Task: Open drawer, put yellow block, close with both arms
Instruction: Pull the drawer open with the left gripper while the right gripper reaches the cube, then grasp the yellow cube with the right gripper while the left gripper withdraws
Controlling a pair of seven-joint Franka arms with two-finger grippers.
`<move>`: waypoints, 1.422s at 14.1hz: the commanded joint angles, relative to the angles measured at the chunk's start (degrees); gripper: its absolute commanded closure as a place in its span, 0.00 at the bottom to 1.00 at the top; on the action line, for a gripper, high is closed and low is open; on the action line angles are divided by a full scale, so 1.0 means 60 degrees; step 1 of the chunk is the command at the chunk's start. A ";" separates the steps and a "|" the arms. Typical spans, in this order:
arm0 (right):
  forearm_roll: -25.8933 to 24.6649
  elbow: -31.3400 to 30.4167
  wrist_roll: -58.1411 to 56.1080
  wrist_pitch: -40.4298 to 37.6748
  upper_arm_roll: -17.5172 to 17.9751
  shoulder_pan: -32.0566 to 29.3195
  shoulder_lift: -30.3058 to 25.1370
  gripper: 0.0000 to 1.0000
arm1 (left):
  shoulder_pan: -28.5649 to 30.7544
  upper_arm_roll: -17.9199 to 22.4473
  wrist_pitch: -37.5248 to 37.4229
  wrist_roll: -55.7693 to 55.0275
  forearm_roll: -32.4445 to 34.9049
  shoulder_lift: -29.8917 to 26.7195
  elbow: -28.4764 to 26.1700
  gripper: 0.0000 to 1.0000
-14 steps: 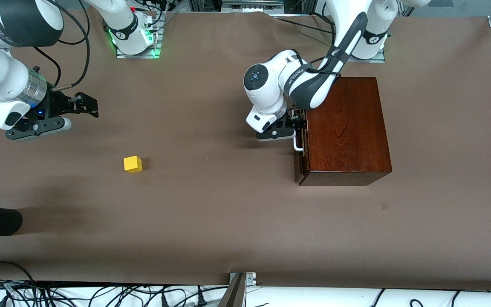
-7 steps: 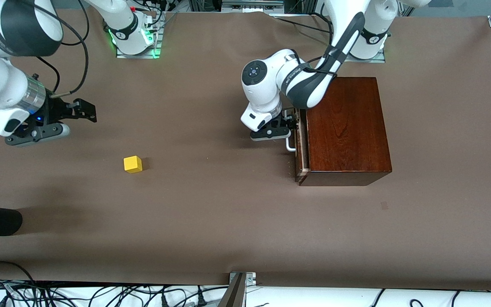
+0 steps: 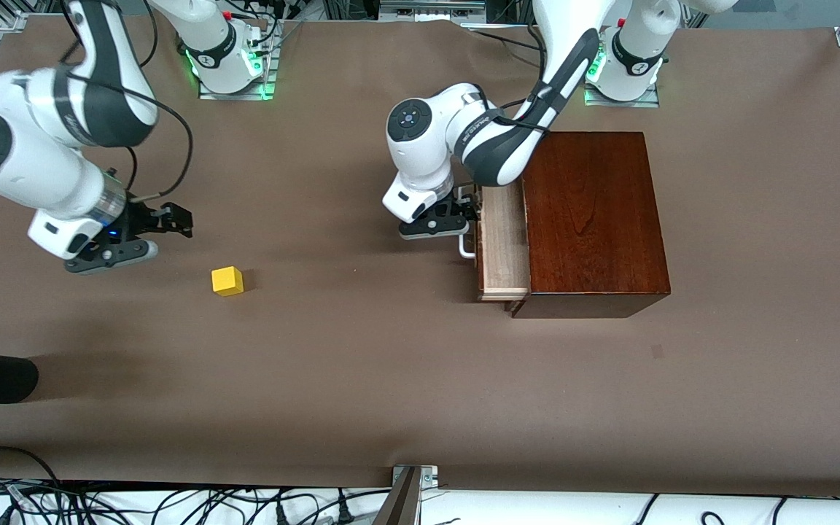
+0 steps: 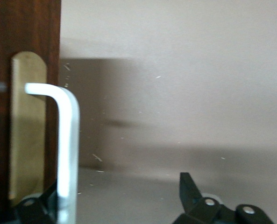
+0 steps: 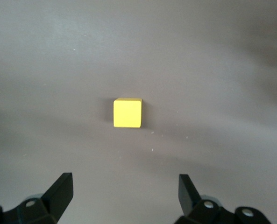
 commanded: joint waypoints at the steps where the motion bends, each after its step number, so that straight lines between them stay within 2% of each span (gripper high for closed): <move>1: -0.0019 -0.1346 -0.0390 0.1950 0.0029 -0.0063 0.0031 0.00 | -0.0177 -0.0052 0.0104 -0.0056 -0.0279 0.0648 0.1040 0.00; 4: -0.0019 -0.1451 -0.0435 0.3287 0.0044 -0.0048 0.1011 0.00 | -0.0192 -0.0052 0.0090 0.0031 -0.0338 0.0635 0.1115 0.00; 8: -0.0005 -0.1437 -0.0406 0.4591 0.0117 0.0098 0.2184 0.00 | -0.0119 -0.0052 -0.0188 0.0453 -0.0323 0.0153 0.1130 0.00; 12: 0.0068 -0.1364 -0.0289 0.4843 0.0249 0.0171 0.2552 0.00 | -0.0002 -0.0052 -0.1649 0.1463 -0.0337 -0.0754 0.1145 0.00; 14: 0.0083 -0.1349 -0.0274 0.5046 0.0249 0.0186 0.2727 0.00 | 0.0523 -0.0052 -0.2529 0.2488 -0.0381 -0.1456 0.1159 0.00; 16: 0.0083 -0.1349 -0.0289 0.5413 0.0263 0.0201 0.2962 0.05 | 0.1094 -0.0051 -0.3189 0.3032 -0.0528 -0.2189 0.1159 0.00; 17: 0.0083 -0.1334 -0.0289 0.5487 0.0263 0.0201 0.2992 0.11 | 0.1445 -0.0052 -0.3525 0.3266 -0.0528 -0.2540 0.1159 0.00; 20: 0.0068 -0.1188 -0.0391 0.5473 0.0263 0.0303 0.3021 0.69 | 0.2747 -0.0052 -0.4668 0.5690 -0.0746 -0.3289 0.1159 0.00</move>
